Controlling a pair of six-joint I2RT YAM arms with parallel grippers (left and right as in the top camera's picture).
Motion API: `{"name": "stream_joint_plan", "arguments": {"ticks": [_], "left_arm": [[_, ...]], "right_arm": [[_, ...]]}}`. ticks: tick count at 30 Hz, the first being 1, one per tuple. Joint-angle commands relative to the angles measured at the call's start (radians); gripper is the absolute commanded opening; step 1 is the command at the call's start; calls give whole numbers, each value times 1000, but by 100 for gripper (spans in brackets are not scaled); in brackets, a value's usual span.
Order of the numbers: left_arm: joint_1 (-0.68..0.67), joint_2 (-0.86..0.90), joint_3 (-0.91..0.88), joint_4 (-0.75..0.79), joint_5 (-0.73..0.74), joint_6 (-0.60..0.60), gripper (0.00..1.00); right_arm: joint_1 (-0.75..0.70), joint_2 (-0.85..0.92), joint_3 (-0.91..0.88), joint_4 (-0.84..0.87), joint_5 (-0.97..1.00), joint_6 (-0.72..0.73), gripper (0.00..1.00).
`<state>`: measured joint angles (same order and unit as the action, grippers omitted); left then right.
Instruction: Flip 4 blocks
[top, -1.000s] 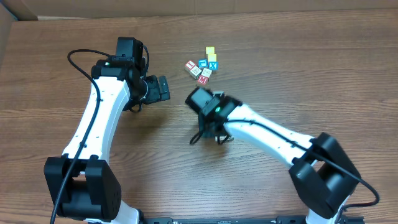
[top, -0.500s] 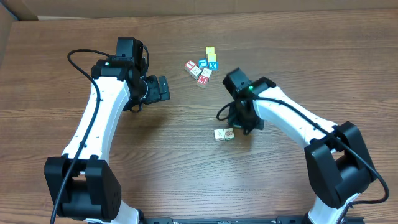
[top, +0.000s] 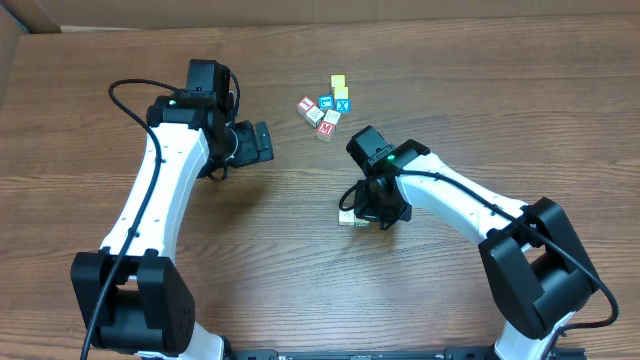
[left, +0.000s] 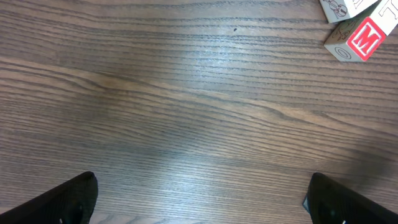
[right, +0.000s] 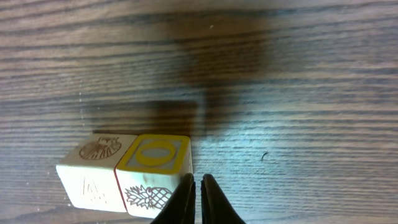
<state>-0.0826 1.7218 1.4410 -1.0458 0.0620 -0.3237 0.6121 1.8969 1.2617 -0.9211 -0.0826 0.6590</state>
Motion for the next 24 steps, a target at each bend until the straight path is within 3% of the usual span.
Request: {"name": "stream_joint_plan", "arguments": {"ticks": [1, 8, 18, 24], "left_arm": [[4, 11, 19, 3, -14, -16, 100], [4, 11, 19, 3, -14, -16, 100], [4, 11, 19, 3, -14, -16, 100], [4, 11, 19, 3, -14, -16, 100]], "right_arm": [[2, -29, -5, -2, 20, 6, 8], [-18, -29, 16, 47, 67, -46, 4], [44, -29, 125, 154, -101, -80, 4], [156, -19, 113, 180, 63, -45, 4]]}}
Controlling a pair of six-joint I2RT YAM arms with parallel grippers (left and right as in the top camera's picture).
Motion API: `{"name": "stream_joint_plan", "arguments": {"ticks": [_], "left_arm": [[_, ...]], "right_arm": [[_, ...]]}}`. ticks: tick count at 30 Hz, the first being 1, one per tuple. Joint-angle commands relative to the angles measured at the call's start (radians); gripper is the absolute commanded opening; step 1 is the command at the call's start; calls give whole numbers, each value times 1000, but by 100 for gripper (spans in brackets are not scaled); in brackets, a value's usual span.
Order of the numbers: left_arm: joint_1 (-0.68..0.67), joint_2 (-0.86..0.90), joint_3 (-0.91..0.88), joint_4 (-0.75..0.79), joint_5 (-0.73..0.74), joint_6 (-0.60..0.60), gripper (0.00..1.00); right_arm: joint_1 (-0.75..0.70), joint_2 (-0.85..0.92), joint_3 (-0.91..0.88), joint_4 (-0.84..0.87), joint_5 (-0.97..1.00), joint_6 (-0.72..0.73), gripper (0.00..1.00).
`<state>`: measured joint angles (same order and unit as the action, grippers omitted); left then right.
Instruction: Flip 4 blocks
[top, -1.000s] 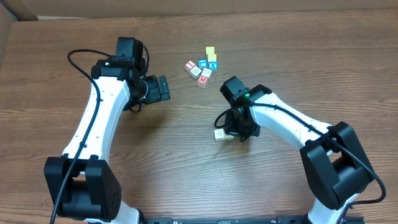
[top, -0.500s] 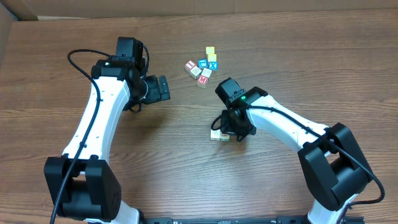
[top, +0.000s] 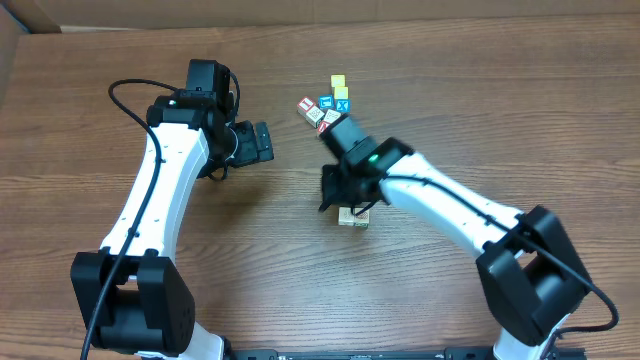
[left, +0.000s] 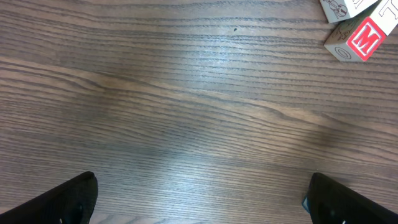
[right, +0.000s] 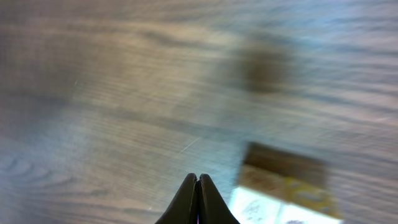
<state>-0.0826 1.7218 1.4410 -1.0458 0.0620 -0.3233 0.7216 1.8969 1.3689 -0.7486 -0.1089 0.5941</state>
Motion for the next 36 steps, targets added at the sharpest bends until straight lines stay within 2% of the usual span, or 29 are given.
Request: {"name": "stream_joint_plan", "arguments": {"ticks": [1, 6, 12, 36], "left_arm": [[4, 11, 19, 3, -14, -17, 100], [4, 11, 19, 3, -14, -17, 100], [4, 11, 19, 3, -14, -17, 100], [4, 11, 19, 3, -14, -17, 100]], "right_arm": [[66, -19, 0, 8, 130, 33, 4], [147, -10, -27, 30, 257, 64, 4], [186, 46, -27, 38, 314, 90, 4], [186, 71, -27, -75, 344, 117, 4]]}}
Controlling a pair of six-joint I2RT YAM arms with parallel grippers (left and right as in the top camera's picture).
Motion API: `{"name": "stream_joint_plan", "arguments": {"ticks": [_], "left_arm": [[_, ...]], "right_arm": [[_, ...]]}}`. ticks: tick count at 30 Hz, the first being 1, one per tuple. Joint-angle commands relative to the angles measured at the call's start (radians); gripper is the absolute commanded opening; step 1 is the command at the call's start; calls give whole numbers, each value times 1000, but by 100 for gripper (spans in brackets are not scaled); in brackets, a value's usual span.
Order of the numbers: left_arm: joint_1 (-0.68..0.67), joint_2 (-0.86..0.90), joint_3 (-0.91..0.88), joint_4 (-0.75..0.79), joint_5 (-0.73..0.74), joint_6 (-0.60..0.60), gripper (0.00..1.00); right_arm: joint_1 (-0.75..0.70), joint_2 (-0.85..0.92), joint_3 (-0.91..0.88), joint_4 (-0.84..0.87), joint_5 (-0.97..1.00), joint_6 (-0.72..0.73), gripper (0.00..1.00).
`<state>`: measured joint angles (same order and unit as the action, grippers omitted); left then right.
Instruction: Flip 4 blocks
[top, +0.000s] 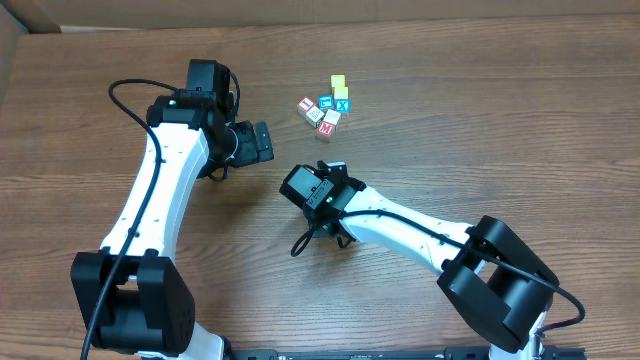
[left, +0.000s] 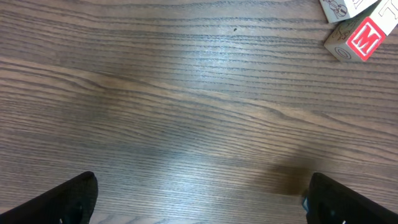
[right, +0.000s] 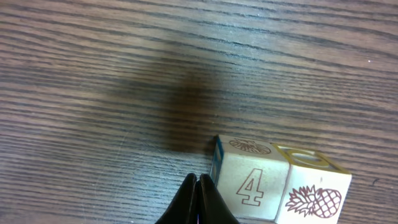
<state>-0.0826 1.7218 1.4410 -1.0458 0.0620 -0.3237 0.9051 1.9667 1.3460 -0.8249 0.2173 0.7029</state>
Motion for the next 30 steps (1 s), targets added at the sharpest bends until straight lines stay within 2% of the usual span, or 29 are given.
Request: {"name": "stream_joint_plan", "arguments": {"ticks": [1, 17, 23, 30], "left_arm": [[4, 11, 19, 3, -14, -16, 100], [4, 11, 19, 3, -13, -16, 100], [4, 11, 19, 3, -14, -16, 100], [4, 11, 19, 3, -14, -16, 100]], "right_arm": [[3, 1, -4, 1, 18, 8, 4], [-2, -4, 21, 5, -6, 0, 4], [-78, -60, 103, -87, -146, 0, 4], [-214, -93, 95, -249, -311, 1, 4]]}}
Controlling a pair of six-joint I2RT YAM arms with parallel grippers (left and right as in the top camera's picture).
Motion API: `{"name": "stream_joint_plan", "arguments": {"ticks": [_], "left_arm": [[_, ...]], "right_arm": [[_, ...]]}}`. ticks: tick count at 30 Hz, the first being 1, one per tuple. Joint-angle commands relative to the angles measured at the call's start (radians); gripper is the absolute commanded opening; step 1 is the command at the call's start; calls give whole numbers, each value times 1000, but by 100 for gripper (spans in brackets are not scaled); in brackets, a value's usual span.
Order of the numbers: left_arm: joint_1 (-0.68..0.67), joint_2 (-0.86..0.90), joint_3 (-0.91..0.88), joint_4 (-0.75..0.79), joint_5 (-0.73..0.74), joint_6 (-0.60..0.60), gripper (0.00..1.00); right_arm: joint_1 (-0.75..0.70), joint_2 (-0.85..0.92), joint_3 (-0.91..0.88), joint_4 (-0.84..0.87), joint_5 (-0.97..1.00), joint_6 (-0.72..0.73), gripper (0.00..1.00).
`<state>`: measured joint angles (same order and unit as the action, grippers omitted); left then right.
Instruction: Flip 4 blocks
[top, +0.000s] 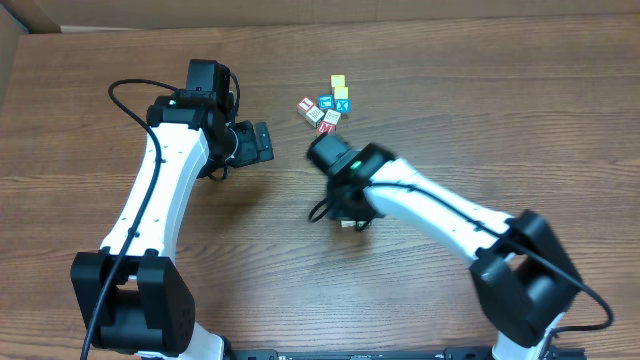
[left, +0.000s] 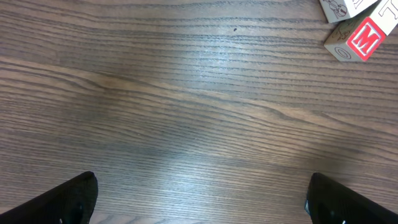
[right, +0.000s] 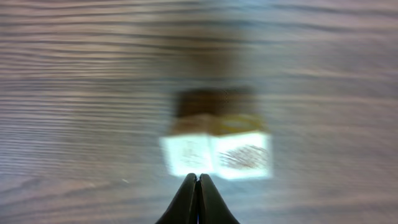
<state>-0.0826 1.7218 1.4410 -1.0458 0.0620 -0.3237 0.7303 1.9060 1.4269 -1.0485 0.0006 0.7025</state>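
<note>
Two pale blocks (right: 216, 152) lie side by side on the wood table, blurred in the right wrist view, so their faces cannot be read. My right gripper (right: 199, 178) is shut and empty, its tips just short of the pair's near side. In the overhead view the pair (top: 350, 223) peeks out under the right gripper (top: 343, 208). Several more blocks (top: 326, 107) sit in a cluster farther back. Well left of that cluster, my left gripper (top: 256, 142) hovers open over bare wood, its fingers (left: 78, 194) wide apart. A red M block (left: 358, 38) shows at its view's top right.
The wood table (top: 480, 110) stretches around both arms. A white block with a drawing (left: 346, 7) touches the M block at the frame's edge. The left arm (top: 165, 180) stands along the left side.
The right wrist has moved from the left of the two-block pair to behind it. The pair, then at the right wrist view's lower right, now sits centred ahead of the shut tips. The left arm is unchanged.
The right gripper, shut, stood at the right end of the pair, beside the yellow O and pineapple block. Then it was over toward the pair's other side, then left of the "4" block, and now faces the pair. The faces on top looked the same throughout.
</note>
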Motion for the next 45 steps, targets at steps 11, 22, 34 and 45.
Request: {"name": "stream_joint_plan", "arguments": {"ticks": [11, 22, 34, 45], "left_arm": [[4, 11, 19, 3, -14, -16, 100], [4, 11, 19, 3, -14, -16, 100], [4, 11, 19, 3, -14, -17, 100], [4, 11, 19, 3, -14, -16, 100]], "right_arm": [[-6, -32, -106, -37, -70, 1, 4], [43, -32, -167, 59, 29, 9, 4], [44, -32, -222, 128, 61, 8, 4], [44, -32, -222, 152, 61, 8, 4]]}}
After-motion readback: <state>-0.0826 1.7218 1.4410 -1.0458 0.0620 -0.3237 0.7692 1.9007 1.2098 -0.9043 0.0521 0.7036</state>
